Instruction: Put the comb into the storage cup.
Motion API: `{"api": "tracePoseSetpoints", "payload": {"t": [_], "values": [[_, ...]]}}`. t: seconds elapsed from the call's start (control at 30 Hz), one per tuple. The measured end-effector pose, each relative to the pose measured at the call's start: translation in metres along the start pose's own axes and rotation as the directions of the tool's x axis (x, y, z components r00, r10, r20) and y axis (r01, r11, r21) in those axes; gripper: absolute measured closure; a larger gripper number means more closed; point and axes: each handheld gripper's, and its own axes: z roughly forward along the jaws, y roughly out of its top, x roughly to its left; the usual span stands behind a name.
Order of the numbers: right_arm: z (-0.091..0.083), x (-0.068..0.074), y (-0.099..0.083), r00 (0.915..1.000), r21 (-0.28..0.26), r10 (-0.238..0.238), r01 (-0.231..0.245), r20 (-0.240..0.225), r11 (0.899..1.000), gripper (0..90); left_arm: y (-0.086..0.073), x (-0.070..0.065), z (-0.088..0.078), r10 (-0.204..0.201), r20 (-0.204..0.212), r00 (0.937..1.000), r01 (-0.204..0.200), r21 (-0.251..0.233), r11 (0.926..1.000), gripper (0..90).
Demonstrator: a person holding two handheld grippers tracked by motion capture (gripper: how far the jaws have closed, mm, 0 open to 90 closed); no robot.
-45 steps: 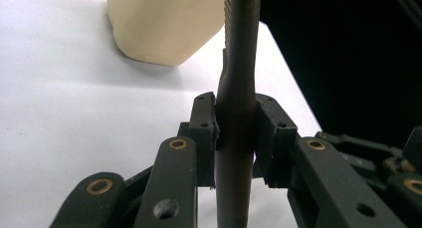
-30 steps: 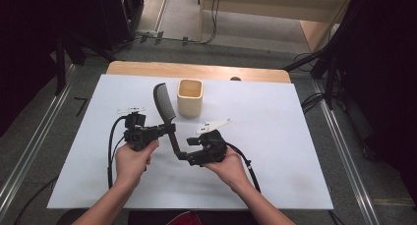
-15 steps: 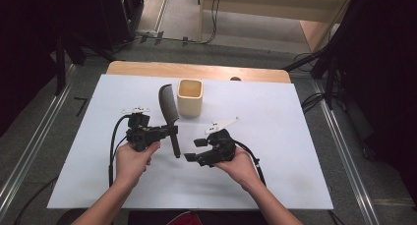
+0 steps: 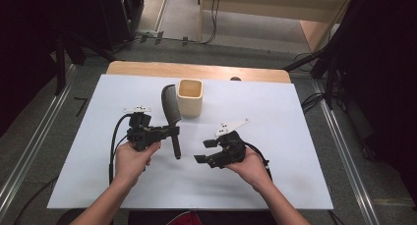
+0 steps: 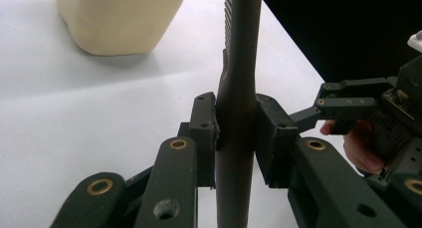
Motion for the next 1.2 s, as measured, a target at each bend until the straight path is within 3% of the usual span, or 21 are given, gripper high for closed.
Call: {"api": "tracePoseSetpoints", "payload": {"t": [0.67, 1.2], "values": [[-0.036, -0.011, -0.027, 0.9974, 0.002, 0.041, -0.041, 0.06, 0.999, 28.7, 0.002, 0.0, 0.001, 0.014, 0.028, 0.9995, -0.014, 0.024, 0.9996, 73.7], [-0.061, -0.019, -0.051, 0.9883, -0.018, 0.099, -0.098, 0.115, 0.995, 27.7, 0.003, -0.002, 0.002, 0.039, 0.048, 0.9981, -0.04, 0.026, 0.9988, 73.7]]}}
